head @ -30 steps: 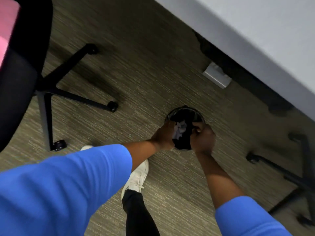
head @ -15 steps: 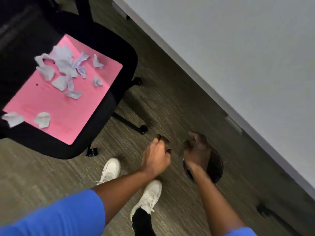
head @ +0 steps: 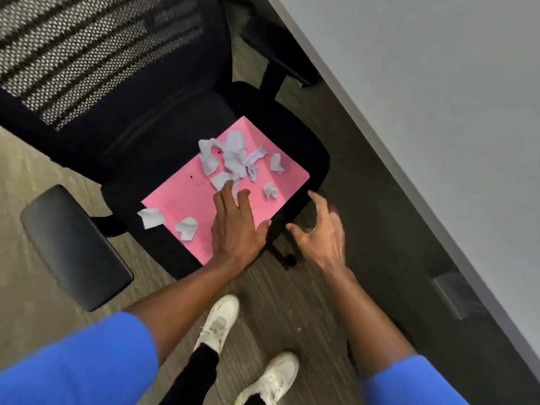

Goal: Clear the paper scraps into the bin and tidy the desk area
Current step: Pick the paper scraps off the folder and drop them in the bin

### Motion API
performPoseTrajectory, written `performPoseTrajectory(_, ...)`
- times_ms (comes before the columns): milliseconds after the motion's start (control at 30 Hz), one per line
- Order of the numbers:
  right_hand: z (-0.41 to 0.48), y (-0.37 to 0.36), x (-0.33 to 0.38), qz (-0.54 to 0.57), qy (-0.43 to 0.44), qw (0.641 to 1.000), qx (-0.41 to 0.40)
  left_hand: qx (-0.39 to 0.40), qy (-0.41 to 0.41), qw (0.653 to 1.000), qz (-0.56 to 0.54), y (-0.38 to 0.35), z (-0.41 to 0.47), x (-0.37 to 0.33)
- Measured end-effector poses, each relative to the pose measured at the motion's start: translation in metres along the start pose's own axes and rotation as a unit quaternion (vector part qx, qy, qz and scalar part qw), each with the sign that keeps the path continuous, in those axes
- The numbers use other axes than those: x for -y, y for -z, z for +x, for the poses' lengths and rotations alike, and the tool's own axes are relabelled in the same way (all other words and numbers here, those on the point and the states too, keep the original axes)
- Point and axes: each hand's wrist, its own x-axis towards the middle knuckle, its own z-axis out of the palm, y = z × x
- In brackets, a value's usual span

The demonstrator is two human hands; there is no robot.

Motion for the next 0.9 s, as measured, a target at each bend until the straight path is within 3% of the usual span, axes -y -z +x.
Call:
performPoseTrajectory(200, 0.052, -0.03, 0.051, -0.112, 0.082, 0.989, 0.043, 0.037, 0.046, 0.998, 0.036, 0.01, 0.062, 0.05)
performPoseTrajectory(467, 0.108, -0.055, 0.093, -0.232, 0.125, 0.958, 0.113, 0.085, 0.0, 0.996, -0.004, 0.007, 0.097, 0.075)
performPoseTrajectory(733, 0.123, -0.07, 0.118, -0.33, 0.226, 0.91, 0.106, 0.051, -0.039, 0.998, -0.012, 0.003, 0.099, 0.078)
performPoseTrajectory(900, 0.117, -0.074, 0.109, -0.278, 0.218, 0.934, 0.044, 0.044, -0.051, 0.997, -0.04, 0.003, 0.099, 0.084)
